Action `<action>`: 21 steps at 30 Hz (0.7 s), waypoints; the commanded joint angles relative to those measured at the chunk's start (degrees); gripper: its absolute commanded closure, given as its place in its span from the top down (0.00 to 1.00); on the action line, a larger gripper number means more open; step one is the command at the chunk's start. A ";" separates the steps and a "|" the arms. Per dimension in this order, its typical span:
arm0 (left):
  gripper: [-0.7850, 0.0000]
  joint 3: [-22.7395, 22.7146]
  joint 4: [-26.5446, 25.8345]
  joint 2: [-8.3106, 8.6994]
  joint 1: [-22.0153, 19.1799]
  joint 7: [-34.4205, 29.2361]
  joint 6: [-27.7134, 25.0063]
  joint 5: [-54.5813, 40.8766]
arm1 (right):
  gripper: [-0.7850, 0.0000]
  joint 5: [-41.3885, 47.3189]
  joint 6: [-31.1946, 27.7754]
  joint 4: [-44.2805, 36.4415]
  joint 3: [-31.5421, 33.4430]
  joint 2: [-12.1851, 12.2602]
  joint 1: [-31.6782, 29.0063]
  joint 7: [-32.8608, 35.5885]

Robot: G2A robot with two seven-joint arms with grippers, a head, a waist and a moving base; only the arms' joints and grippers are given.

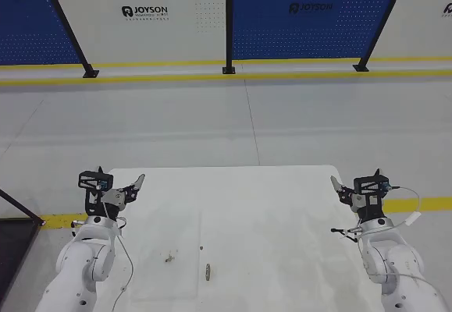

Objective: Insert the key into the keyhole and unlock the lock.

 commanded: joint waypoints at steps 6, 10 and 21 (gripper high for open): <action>1.00 0.00 -0.17 0.03 0.02 0.19 -0.34 0.63 | 1.00 0.00 0.00 0.00 0.00 0.00 0.00 0.00; 1.00 -1.41 -2.67 0.33 2.88 0.14 -3.17 3.43 | 1.00 0.00 0.00 0.00 0.00 0.00 0.00 0.00; 1.00 -10.83 -15.87 1.55 21.69 -10.88 -24.30 -3.87 | 1.00 0.00 0.00 0.00 0.00 0.00 0.00 0.00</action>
